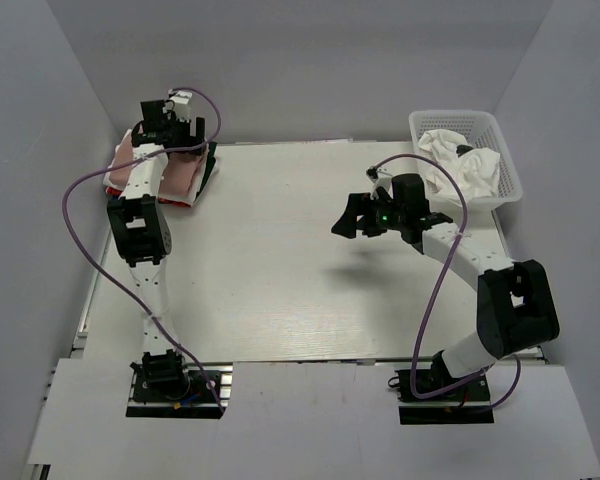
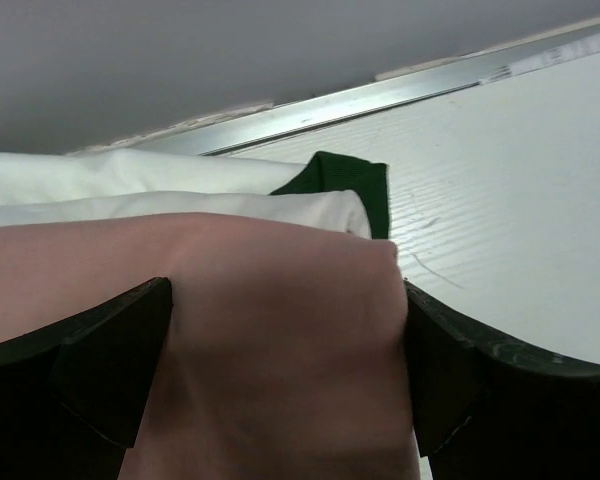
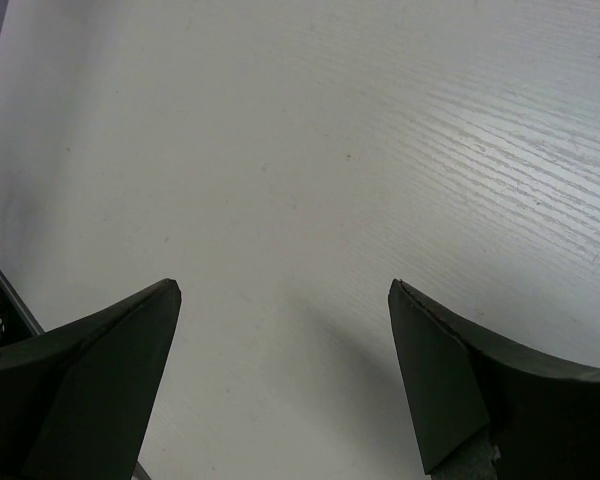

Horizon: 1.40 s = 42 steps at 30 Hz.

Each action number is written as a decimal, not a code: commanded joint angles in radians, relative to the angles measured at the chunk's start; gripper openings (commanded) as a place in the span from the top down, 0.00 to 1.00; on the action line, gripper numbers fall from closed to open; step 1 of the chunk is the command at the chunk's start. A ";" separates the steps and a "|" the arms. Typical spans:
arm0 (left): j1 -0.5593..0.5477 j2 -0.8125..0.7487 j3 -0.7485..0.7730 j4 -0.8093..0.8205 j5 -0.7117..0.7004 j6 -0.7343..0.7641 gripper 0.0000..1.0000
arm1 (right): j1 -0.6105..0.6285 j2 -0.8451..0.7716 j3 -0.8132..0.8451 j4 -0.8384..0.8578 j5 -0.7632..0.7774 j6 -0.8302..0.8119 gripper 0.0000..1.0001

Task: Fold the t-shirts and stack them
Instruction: Put the neatly folded tshirt into the corner of the board with the left arm

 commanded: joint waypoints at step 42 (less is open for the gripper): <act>-0.253 -1.270 -1.351 0.068 -0.187 -0.729 0.00 | -0.004 -0.388 -0.318 0.019 0.174 0.156 0.10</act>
